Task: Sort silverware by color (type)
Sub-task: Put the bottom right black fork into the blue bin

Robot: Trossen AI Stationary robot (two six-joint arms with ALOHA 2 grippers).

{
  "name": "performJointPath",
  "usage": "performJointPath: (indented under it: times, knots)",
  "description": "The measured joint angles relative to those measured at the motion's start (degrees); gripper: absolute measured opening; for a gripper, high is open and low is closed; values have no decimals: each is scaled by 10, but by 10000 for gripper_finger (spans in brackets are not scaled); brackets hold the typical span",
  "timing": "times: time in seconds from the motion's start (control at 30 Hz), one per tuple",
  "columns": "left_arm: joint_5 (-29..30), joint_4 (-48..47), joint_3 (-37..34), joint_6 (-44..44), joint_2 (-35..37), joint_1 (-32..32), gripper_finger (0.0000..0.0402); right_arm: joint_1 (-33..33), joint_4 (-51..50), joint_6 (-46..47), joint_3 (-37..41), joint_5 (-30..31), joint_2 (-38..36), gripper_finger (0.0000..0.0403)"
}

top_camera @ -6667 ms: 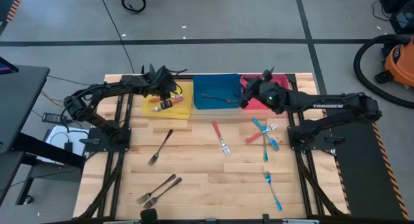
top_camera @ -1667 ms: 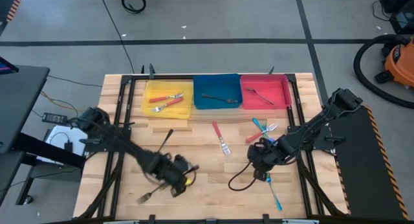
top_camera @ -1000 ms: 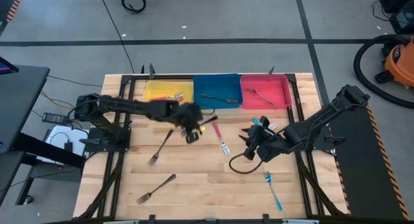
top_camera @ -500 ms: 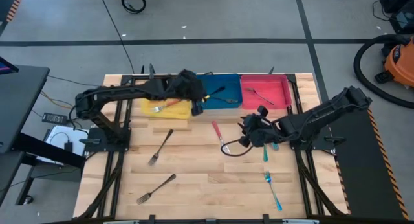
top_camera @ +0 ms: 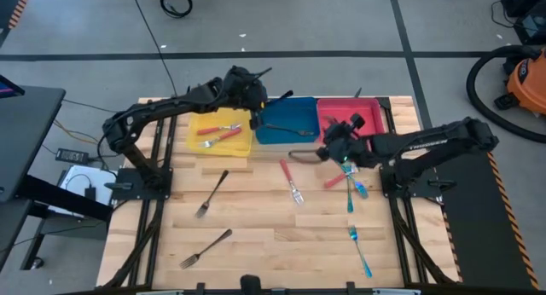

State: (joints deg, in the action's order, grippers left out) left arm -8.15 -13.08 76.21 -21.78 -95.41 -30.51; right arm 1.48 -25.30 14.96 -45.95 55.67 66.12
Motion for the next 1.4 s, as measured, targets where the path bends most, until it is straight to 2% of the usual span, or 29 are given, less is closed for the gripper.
performJointPath:
  times: [0.17,0.33,0.5,0.63,0.83,1.0,1.3,1.4]
  knots:
    - [-11,28,1,-45,-37,-17,0,-62,5,-54,0,-1,-42,141]
    - [-32,24,26,-61,-69,-25,0,-112,11,-72,0,-36,-73,141]
    - [-55,19,80,-74,-120,-29,0,-152,12,-77,0,-53,-83,141]
    - [-56,-39,144,-84,-170,-32,0,-173,12,-77,0,-80,-82,141]
    - [-57,-106,205,-95,-231,-34,0,-183,12,-86,0,-108,-78,141]
    - [-60,-142,213,-111,-248,-32,0,-183,11,-85,0,-124,-78,141]
    - [-76,-131,215,-137,-257,-5,0,-183,12,-72,0,-139,-78,141]
    - [-56,-126,214,-143,-275,1,0,-179,12,-72,0,-156,-78,141]
